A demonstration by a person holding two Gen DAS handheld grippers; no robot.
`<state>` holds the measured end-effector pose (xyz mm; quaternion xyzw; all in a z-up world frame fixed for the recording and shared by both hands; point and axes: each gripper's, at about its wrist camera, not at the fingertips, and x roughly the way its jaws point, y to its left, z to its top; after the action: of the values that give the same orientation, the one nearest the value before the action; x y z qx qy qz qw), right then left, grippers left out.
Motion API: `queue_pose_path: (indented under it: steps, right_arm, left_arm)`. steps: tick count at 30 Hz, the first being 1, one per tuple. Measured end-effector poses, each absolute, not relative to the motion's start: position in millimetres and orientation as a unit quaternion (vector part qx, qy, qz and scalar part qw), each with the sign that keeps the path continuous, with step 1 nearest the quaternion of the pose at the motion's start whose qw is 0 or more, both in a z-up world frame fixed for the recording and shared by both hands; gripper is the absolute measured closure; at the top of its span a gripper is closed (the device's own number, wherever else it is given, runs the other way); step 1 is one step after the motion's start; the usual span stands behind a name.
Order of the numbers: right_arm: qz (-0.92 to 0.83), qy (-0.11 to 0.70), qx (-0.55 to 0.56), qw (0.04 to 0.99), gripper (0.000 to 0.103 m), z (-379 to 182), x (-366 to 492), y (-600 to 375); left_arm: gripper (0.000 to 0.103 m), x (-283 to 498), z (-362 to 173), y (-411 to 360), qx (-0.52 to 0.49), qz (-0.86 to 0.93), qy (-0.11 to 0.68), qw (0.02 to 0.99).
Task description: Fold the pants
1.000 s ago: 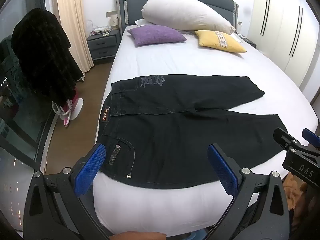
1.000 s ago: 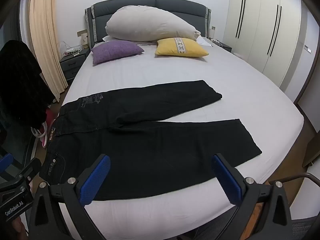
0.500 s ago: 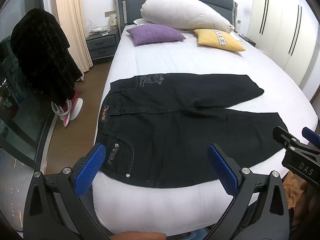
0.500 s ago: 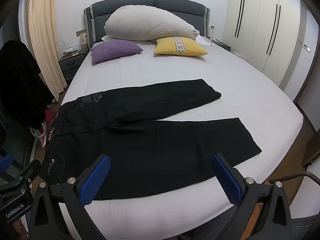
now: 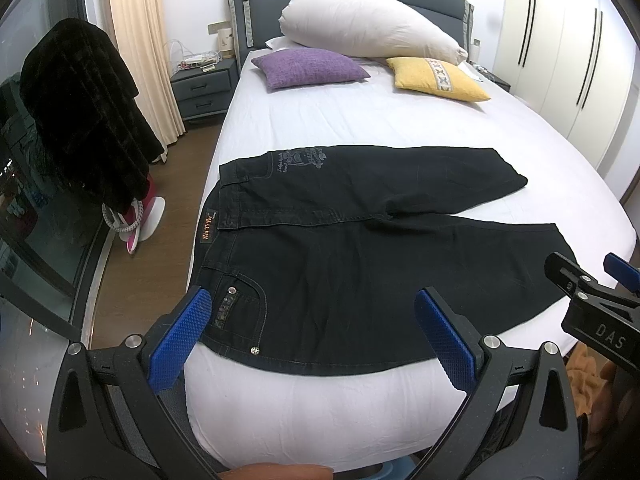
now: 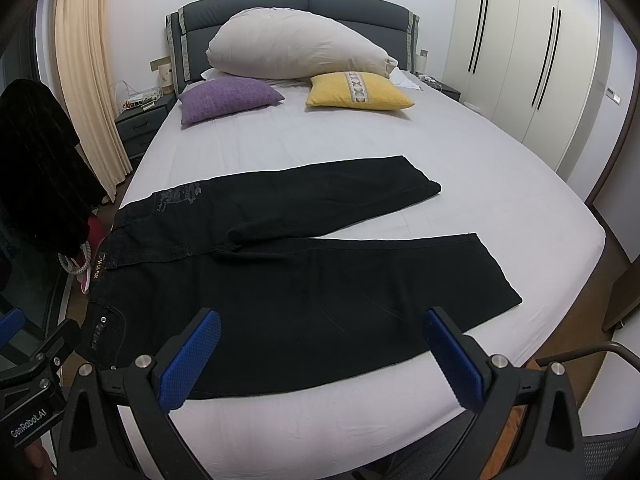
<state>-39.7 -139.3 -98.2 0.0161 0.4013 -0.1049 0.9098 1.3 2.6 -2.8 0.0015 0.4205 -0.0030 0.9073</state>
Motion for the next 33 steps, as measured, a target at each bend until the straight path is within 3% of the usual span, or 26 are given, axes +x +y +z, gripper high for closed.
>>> queue_pose_path:
  steps: [33]
  right_arm:
    - [-0.103,0.407,0.014,0.908,0.000,-106.6,-40.0,-137.4]
  left_arm:
    - [0.000,-0.5,-4.6,1.4,0.003,-0.002,0.422,0.906]
